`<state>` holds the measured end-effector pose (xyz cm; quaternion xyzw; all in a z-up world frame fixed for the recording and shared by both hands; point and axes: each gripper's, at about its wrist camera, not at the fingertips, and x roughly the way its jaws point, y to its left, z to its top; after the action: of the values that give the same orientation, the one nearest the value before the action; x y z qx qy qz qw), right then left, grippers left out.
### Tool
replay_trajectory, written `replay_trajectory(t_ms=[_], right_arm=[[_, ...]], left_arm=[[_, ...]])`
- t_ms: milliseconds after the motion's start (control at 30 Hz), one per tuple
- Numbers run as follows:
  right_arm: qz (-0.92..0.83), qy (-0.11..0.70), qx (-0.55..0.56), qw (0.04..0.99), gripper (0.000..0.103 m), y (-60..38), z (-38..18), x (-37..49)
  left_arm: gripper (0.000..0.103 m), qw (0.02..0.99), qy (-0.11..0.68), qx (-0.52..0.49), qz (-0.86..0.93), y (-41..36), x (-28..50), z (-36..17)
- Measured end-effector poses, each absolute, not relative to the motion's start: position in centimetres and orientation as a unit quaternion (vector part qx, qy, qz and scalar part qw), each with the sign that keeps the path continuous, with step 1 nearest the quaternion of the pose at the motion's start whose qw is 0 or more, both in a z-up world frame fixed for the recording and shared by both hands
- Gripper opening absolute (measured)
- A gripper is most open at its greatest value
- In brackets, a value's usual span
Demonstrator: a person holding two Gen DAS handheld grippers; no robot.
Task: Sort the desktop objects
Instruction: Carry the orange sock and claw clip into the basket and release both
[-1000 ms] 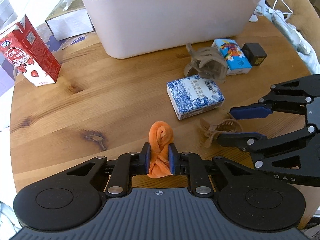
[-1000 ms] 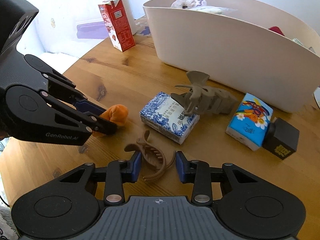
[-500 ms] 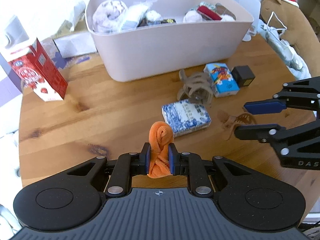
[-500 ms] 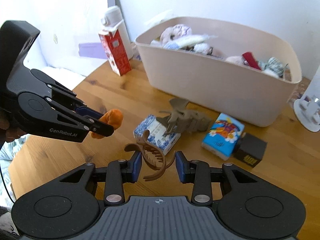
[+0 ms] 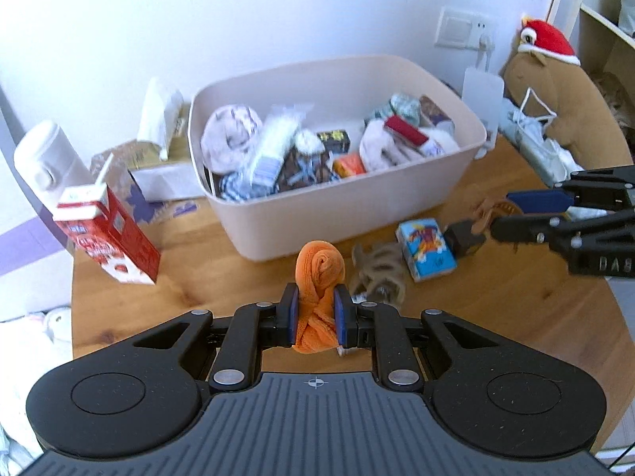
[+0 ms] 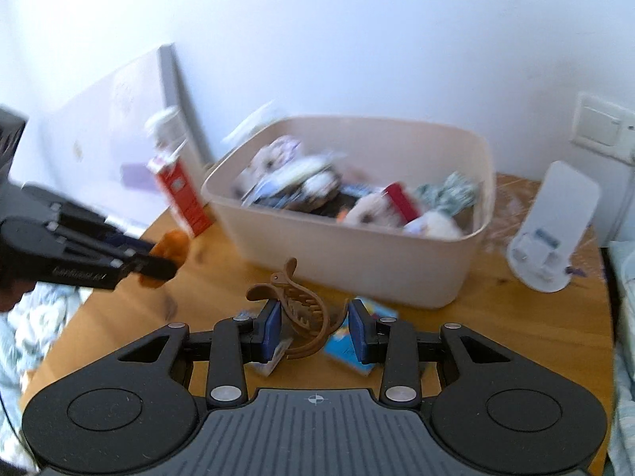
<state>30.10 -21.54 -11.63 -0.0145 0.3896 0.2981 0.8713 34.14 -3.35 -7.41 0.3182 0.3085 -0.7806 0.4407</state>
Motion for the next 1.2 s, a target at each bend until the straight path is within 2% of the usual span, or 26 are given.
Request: replay_trajectory(t_ms=[667,867,1200], right_arm=[[0.239,0.341,-0.008,0.909,0.034,-23.0,-7.8,36.9],[0.225,0.342,-0.014,0.912,0.034,-22.0,-8.2,39.0],[0.209,0.375,-0.001,0.903,0.034,-20.3,-10.6,42.3]], left_arm=[[0.018,0.472,0.251,0.276,-0.799,-9.9,33.5,-2.5],[0.018,0.475,0.254,0.279,-0.795,-12.1,32.4,-2.9],[0.018,0.498,0.303,0.280,-0.763,-15.0,30.7,-6.2]])
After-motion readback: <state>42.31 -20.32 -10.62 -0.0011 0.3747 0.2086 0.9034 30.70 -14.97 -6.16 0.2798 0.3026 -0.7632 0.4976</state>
